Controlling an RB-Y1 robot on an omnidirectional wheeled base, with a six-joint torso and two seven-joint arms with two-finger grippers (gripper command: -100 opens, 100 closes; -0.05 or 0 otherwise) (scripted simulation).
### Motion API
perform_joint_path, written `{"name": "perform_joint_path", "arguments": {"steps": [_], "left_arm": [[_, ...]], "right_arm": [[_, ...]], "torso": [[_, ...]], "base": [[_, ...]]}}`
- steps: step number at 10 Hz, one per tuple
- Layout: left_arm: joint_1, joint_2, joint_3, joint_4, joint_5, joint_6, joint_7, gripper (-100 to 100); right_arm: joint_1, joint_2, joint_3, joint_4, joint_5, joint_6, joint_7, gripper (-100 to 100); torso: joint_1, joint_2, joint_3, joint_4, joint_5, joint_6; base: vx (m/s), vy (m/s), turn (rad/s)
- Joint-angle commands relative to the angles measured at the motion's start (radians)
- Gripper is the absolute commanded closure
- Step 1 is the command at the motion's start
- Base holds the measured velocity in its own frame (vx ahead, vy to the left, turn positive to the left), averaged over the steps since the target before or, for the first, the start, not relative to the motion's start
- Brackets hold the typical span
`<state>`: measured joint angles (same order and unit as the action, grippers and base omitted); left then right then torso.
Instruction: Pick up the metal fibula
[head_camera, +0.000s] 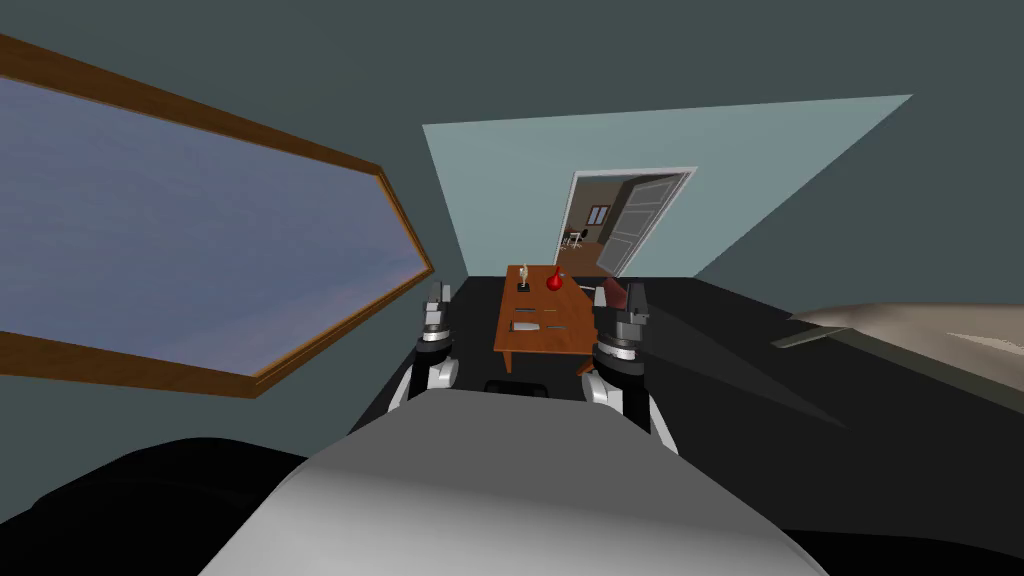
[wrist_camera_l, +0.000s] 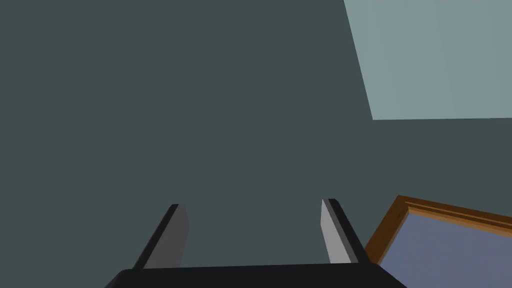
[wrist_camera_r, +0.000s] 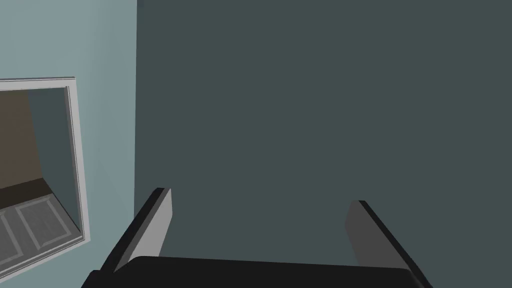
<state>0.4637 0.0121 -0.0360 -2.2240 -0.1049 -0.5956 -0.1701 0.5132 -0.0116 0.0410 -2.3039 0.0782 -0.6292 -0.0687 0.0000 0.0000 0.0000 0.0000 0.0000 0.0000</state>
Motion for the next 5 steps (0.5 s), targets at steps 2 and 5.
{"name": "perform_joint_path", "arguments": {"steps": [2,5], "left_arm": [[-0.011,0.057,0.001,0.042,0.002,0.012,-0.008,-100],[-0.029,0.105,0.004,0.110,0.004,0.032,-0.020,-100]], "right_arm": [[0.000,0.000,0.000,0.000,0.000,0.000,0.000,0],[0.000,0.000,0.000,0.000,0.000,0.000,0.000,0]], "torso": [[0.000,0.000,0.000,0.000,0.000,0.000],[0.000,0.001,0.000,0.000,0.000,0.000]], "base": [[-0.009,-0.007,-0.123],[-0.014,-0.008,-0.128]]}}
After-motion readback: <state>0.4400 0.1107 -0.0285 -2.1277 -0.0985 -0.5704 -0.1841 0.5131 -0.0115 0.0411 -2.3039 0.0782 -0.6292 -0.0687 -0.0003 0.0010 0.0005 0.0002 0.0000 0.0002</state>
